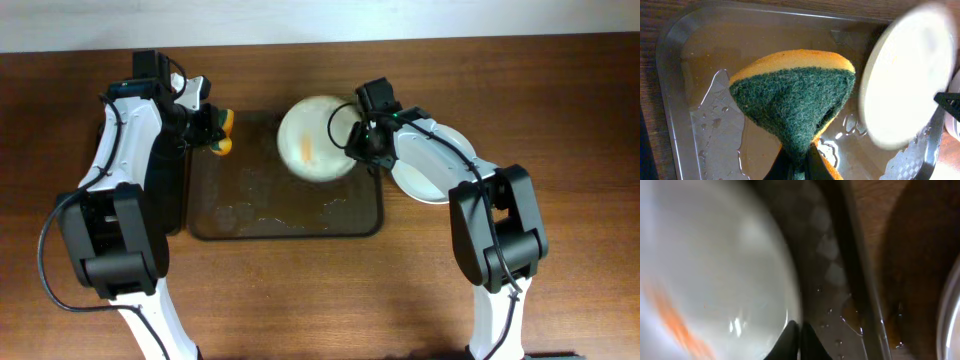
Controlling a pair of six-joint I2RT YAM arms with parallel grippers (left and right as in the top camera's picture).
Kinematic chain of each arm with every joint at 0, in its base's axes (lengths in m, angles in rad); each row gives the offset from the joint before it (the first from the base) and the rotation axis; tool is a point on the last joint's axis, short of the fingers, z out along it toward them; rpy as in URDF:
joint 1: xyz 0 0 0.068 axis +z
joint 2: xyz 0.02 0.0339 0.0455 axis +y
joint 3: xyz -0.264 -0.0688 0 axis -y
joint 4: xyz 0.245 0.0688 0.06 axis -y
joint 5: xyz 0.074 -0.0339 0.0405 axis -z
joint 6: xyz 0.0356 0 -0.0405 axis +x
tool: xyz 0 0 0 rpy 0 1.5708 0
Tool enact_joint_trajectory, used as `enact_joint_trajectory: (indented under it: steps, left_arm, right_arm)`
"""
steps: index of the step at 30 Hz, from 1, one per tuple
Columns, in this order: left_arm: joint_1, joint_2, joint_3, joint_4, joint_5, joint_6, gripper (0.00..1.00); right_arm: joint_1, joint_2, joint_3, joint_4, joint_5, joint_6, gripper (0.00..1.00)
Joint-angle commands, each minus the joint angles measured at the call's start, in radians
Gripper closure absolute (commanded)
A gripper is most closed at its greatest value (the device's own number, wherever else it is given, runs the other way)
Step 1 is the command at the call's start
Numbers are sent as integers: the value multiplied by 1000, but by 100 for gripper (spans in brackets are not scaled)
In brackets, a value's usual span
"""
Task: Clean dirty plates on tray and stack at the side
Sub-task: 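Grasp the cream plate rim with the right gripper and pull it forward, then lower the sponge in the left gripper onto the cream plate and scrub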
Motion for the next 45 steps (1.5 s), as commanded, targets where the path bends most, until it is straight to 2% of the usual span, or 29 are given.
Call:
enact_joint_trajectory:
  steps: [1, 4, 6, 8, 9, 11, 12, 13, 15, 16, 18, 22, 25, 29, 30, 32, 34, 35, 38, 45]
  left_arm:
    - [-2, 5, -5, 2, 3, -7, 100]
    - [-2, 5, -5, 2, 3, -7, 100]
    - [-2, 5, -5, 2, 3, -7, 100]
    - [-2, 5, -5, 1, 3, -7, 100]
    - [-1, 5, -5, 2, 3, -7, 99]
    - [-1, 5, -5, 2, 3, -7, 99]
    - [-1, 5, -5, 2, 3, -7, 99]
    - [-1, 5, -5, 2, 3, -7, 99]
    - [-1, 5, -5, 3, 3, -7, 99]
    - [-1, 5, -5, 3, 3, -7, 99]
    - [-1, 5, -5, 2, 3, -7, 99]
    - [-1, 5, -5, 2, 3, -7, 99]
    - [-1, 5, -5, 2, 3, -7, 99]
    - [-2, 5, -5, 2, 3, -7, 99]
    - [-2, 5, -5, 2, 3, -7, 99]
    - [-2, 6, -5, 2, 3, -7, 99]
    - [-2, 6, -5, 2, 3, -7, 99]
    - [-2, 6, -5, 2, 4, -7, 99]
    - [-19, 6, -5, 2, 3, -7, 99]
    - [-70, 7, -5, -22, -57, -7, 99]
  right_arm:
    - [-1, 11, 13, -8, -16, -1, 96]
    - [6, 11, 13, -53, -137, -39, 96]
    - [28, 11, 14, -109, -150, -59, 96]
    - [47, 11, 32, -156, -227, -126, 96]
    - [59, 11, 62, -233, -266, -186, 94]
    - [65, 11, 85, -301, -279, -234, 80]
    - [71, 11, 103, -352, -278, -278, 69]
    - [73, 11, 126, -402, -275, -339, 53]
    - [68, 11, 195, -440, -172, -428, 39]
    - [66, 11, 208, -414, -120, -441, 39]
    - [64, 13, 209, -344, -106, -501, 45]
    - [60, 82, 209, -312, -73, -547, 46]
    - [59, 138, 209, -290, -76, -604, 50]
    - [59, 157, 210, -269, -76, -603, 71]
    - [59, 157, 218, -286, -77, -581, 78]
    - [59, 157, 256, -346, -190, -528, 86]
    - [65, 157, 269, -328, -322, -380, 96]
    - [72, 157, 266, -311, -298, -257, 96]
    - [132, 158, 216, -167, -152, -46, 96]
    - [150, 159, 216, -113, -102, 26, 96]
